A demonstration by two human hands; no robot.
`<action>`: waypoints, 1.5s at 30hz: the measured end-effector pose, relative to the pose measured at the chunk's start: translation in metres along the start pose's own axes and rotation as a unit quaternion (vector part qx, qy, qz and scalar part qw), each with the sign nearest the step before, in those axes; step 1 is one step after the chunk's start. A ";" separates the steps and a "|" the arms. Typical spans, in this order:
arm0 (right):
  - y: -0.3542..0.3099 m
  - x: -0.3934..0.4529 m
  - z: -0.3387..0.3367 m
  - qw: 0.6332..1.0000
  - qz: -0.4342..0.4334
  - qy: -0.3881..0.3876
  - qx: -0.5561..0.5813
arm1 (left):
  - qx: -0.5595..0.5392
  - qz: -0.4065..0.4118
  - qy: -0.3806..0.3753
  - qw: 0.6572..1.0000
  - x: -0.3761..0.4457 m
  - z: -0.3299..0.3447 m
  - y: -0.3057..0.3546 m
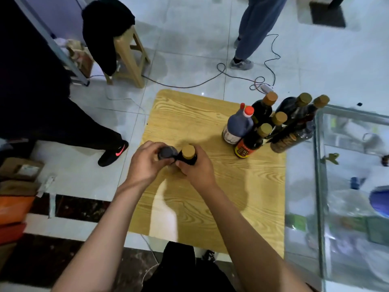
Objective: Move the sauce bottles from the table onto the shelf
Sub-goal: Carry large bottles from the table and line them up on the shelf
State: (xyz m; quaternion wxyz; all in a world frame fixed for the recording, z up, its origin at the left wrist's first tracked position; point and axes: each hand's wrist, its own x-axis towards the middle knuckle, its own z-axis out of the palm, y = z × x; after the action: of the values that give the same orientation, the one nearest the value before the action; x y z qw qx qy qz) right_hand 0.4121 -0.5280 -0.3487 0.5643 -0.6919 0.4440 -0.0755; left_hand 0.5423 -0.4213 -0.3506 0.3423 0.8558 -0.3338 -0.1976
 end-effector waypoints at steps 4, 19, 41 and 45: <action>0.003 0.009 0.004 0.999 0.015 0.027 0.045 | -0.039 -0.051 0.030 0.997 0.007 0.011 0.006; 0.018 -0.016 -0.029 0.986 0.013 0.081 0.144 | -0.272 -0.094 -0.063 0.956 0.000 0.023 0.016; 0.093 -0.481 -0.240 0.823 -0.133 0.510 0.210 | -0.295 0.188 -0.342 0.872 -0.328 0.121 0.320; 0.132 -0.599 -0.253 0.779 -0.134 0.584 0.184 | -0.288 0.242 -0.399 0.836 -0.432 0.148 0.355</action>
State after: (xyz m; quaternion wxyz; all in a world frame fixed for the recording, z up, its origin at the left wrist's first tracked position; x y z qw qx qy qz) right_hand -0.1665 -0.2854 -0.1342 0.2973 -0.4508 0.5689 -0.6203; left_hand 0.0012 -0.3762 -0.1501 0.4472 0.4572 -0.5663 -0.5199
